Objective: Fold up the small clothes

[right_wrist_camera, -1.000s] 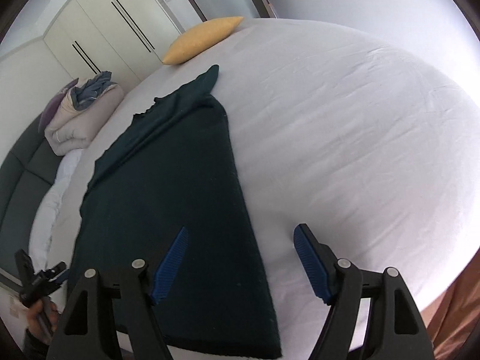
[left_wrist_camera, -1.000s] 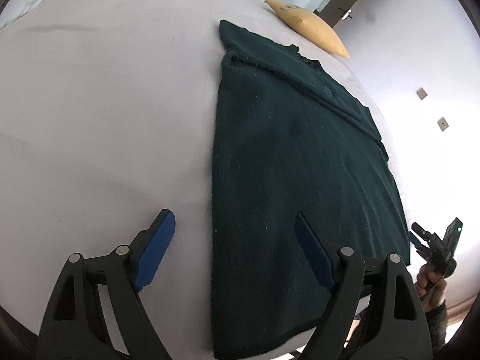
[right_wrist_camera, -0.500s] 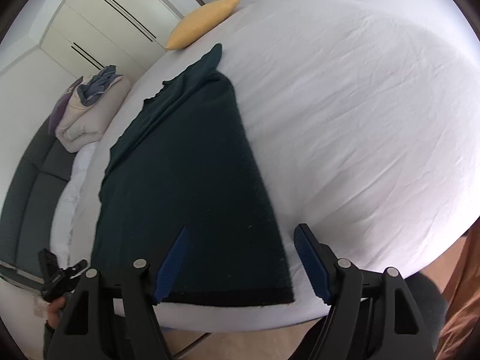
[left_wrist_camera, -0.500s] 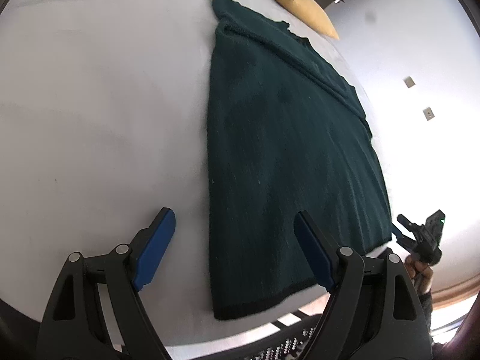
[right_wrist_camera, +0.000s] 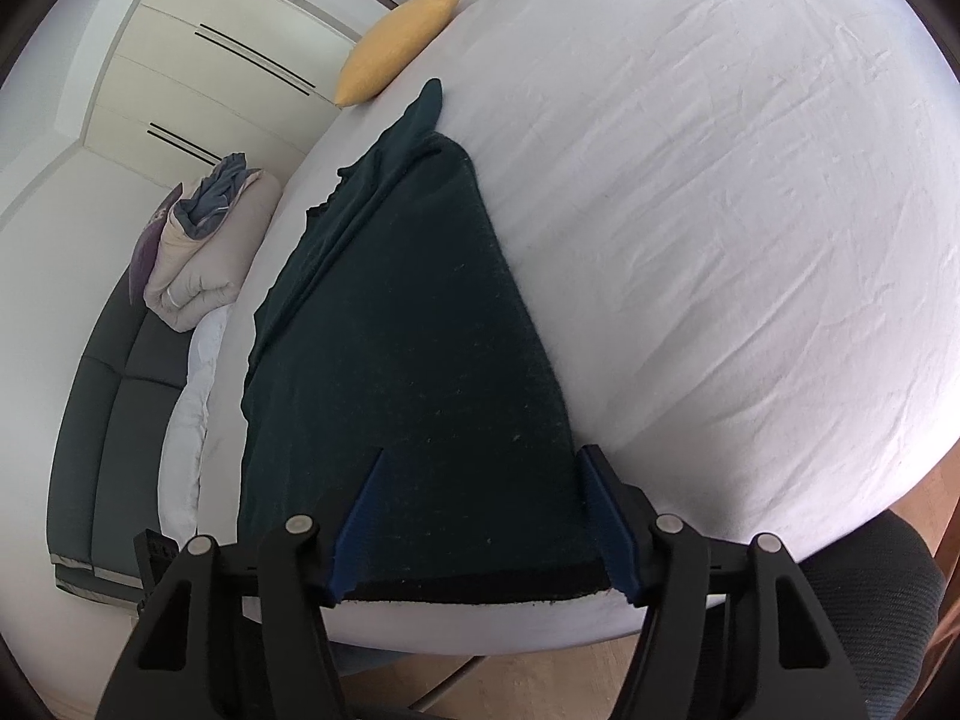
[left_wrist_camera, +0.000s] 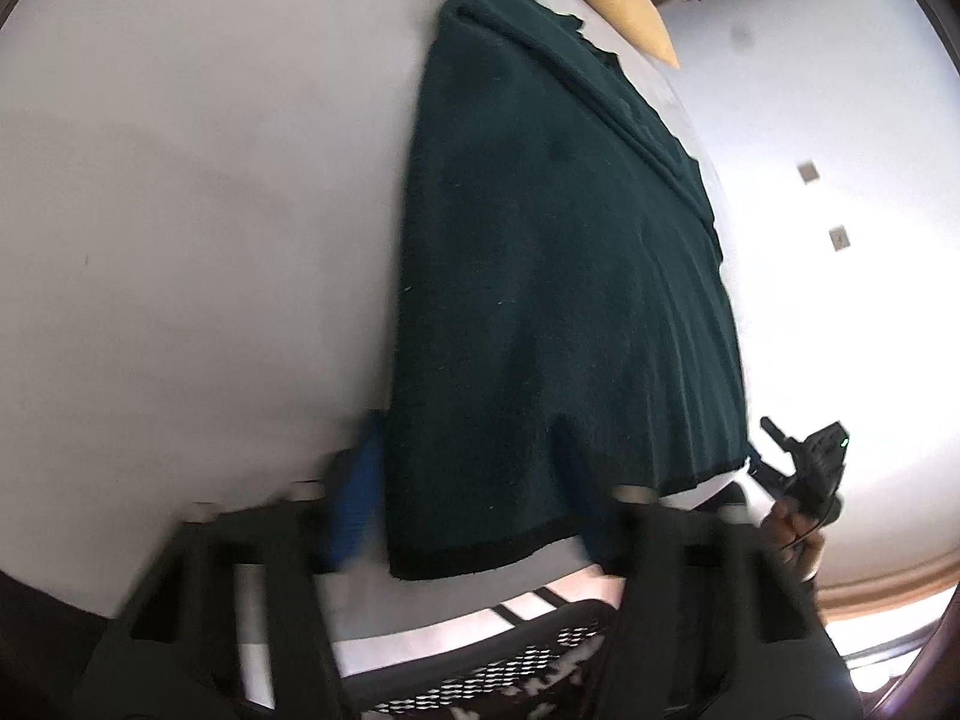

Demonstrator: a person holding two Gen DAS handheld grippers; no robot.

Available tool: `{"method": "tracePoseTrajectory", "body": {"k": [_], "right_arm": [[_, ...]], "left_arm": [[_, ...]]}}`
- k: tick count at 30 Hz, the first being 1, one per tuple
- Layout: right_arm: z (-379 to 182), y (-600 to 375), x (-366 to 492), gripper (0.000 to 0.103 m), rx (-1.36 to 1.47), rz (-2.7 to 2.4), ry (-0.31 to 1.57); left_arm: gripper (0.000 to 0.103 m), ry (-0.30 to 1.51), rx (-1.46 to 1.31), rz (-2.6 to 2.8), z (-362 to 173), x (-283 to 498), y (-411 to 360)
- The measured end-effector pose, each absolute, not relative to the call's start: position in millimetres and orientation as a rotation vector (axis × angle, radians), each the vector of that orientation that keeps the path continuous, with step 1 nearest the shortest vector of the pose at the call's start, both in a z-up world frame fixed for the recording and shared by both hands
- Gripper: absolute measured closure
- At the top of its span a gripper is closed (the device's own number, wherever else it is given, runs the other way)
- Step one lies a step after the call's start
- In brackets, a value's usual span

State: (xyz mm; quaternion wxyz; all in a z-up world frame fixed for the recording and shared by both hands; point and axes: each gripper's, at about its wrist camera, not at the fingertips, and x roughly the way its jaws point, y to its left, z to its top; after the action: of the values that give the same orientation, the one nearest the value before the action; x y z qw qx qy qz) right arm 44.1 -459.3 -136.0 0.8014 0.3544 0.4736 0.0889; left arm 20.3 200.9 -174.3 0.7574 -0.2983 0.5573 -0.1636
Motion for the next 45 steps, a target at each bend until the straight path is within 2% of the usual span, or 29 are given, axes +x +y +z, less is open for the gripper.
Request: {"method": "tracePoseTrajectory", "body": {"k": [1,3,11,15,17,22,24,45], "right_arm": [[-135.9,-458.3,44.4,0.038,0.759,0.192,1.017],[-136.3,-456.9,45.0,0.04,0.757,0.197,1.021],[-137.8,-454.6,45.9,0.049,0.747,0.202,1.04],[-138.7,-455.6,45.0,0.055,0.742,0.199,1.049],[-139.2,-455.7,44.7,0.059,0.737,0.194,1.053],[-143.6,-454.8,45.8,0.087,0.718,0.189,1.079],[-144.1,-453.8,46.1,0.091,0.71,0.192,1.081],[-119.5,-445.2,47.3,0.093,0.694,0.256,1.044]], "left_arm": [[0.076,1.223,-0.678,-0.356,-178.7,19.7,203.1],[0.076,1.216,-0.715,-0.365,-183.2,17.3,206.4],[0.092,1.214,-0.748,-0.364,-187.7,14.3,215.7],[0.095,1.199,-0.777,-0.363,-189.3,12.1,219.0],[0.096,1.191,-0.785,-0.362,-189.8,11.4,220.3],[0.098,1.171,-0.785,-0.355,-187.8,9.5,221.0],[0.098,1.159,-0.784,-0.351,-185.1,7.7,220.9],[0.099,1.044,-0.878,-0.431,-164.4,-0.2,224.2]]}}
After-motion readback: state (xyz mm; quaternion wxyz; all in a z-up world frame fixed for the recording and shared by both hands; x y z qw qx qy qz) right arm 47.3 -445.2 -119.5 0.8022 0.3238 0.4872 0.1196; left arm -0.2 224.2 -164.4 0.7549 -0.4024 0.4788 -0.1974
